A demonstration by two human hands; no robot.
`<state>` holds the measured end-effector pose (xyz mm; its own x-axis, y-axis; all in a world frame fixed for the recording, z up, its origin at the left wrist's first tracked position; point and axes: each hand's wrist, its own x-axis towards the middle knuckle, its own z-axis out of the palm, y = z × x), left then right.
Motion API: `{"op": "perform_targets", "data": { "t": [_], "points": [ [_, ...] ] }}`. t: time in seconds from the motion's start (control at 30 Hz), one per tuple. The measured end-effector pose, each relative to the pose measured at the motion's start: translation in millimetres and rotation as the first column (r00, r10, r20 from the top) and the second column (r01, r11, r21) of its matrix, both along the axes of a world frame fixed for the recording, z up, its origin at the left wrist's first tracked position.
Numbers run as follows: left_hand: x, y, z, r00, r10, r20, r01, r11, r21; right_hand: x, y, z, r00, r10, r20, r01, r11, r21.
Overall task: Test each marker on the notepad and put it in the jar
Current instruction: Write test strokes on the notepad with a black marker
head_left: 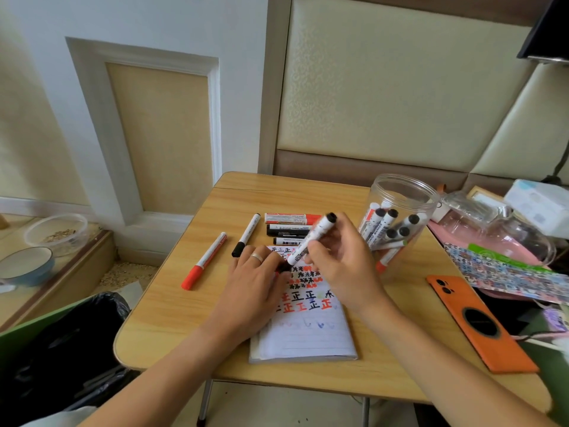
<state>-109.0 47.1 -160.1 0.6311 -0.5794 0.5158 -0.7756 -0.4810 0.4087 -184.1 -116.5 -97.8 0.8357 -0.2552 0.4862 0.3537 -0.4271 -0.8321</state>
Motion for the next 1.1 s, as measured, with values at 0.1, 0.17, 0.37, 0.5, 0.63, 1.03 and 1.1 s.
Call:
{"op": "perform_targets", "data": {
  "t": [0.1,0.17,0.37,0.5,0.63,1.03,1.1],
  "points": [
    [0.2,0.4,0.2,0.999,-0.050,-0.023,0.050,0.998,0.039,-8.0,-15.5,-16.0,0.990,-0.110,-0.093,0.127,0.972,0.196],
    [-1.6,0.0,2.0,0.997,-0.076,-0.006,0.076,0.994,0.074,-11.5,-23.7,-20.2,0.974,-0.175,-0.147,0.204,0.956,0.212],
    [-5.6,1.9,6.5,0.991,-0.129,0.026,0.125,0.986,0.113,-30.0,-27.5,-27.5,0.929,-0.341,0.143,0.354,0.706,-0.614],
    [-9.9,1.7,10.7,0.984,-0.176,0.024,0.173,0.980,0.100,-32.7,-18.6,-30.5,0.973,-0.165,0.164,0.226,0.511,-0.829],
    [-9.5,3.7,10.3,0.962,-0.273,-0.008,0.273,0.958,0.084,-30.2,-17.1,-35.6,0.993,-0.094,0.076,0.113,0.494,-0.862],
    [-3.1,-0.4,2.6,0.953,-0.300,-0.047,0.300,0.954,0.002,-25.8,-13.8,-35.6,0.985,-0.114,0.132,0.170,0.459,-0.872],
    [-3.0,-0.2,3.2,0.955,-0.296,-0.016,0.296,0.955,-0.027,-25.8,-11.8,-33.3,0.982,-0.129,0.139,0.183,0.467,-0.865]
  ]
}}
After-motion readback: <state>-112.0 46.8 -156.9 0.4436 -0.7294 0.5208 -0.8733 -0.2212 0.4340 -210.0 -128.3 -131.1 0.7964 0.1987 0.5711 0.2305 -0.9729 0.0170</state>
